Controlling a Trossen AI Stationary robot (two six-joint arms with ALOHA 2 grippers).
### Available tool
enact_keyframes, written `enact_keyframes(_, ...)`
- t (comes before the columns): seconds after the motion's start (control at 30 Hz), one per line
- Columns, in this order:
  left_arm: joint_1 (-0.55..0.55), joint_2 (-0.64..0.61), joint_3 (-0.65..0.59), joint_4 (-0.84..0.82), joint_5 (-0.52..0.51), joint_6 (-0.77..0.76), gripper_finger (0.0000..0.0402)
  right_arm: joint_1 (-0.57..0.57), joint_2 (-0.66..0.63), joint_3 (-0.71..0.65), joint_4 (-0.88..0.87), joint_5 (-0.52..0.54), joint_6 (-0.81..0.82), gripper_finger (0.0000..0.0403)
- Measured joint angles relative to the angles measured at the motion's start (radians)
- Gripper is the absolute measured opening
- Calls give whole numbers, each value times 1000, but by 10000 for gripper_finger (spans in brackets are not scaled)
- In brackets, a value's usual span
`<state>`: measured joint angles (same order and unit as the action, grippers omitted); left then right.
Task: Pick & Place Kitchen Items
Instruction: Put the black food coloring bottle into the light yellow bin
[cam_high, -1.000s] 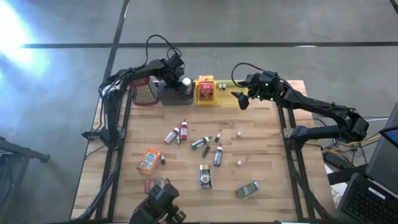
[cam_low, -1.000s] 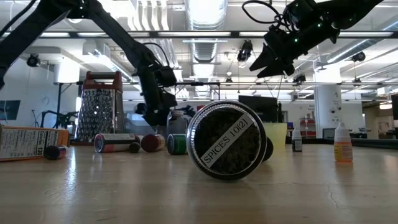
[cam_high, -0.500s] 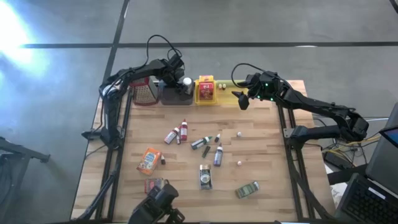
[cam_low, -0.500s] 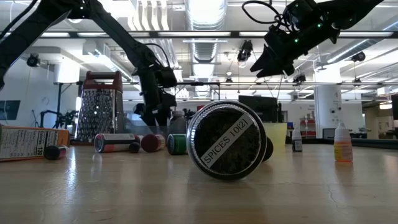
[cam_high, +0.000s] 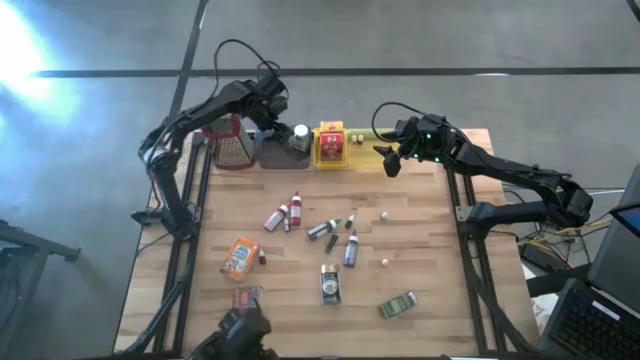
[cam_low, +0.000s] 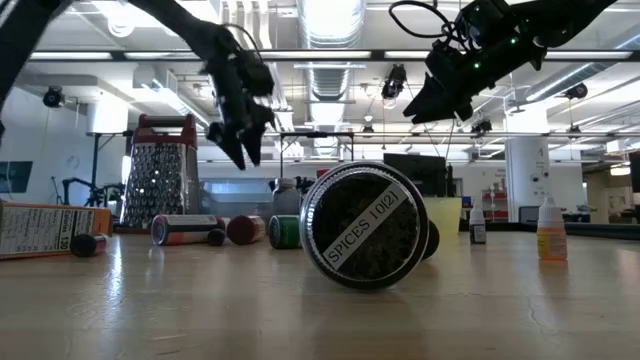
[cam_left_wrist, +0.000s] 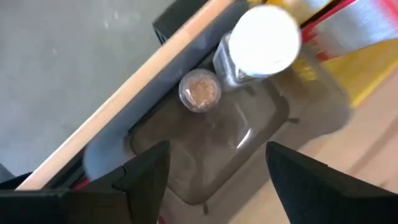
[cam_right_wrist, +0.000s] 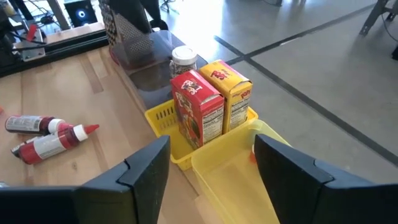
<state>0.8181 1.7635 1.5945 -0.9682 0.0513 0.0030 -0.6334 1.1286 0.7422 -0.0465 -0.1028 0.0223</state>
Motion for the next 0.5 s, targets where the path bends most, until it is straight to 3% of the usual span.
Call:
enact_keyframes(0.3, -130, -278, -189, 300, 0, -48, 268, 0, 0, 0, 1, -1, 1, 222)
enact_keyframes(0.5, -289, -432, -344, 592, -18, 103, 268, 0, 0, 11, 51, -2, 1, 241)
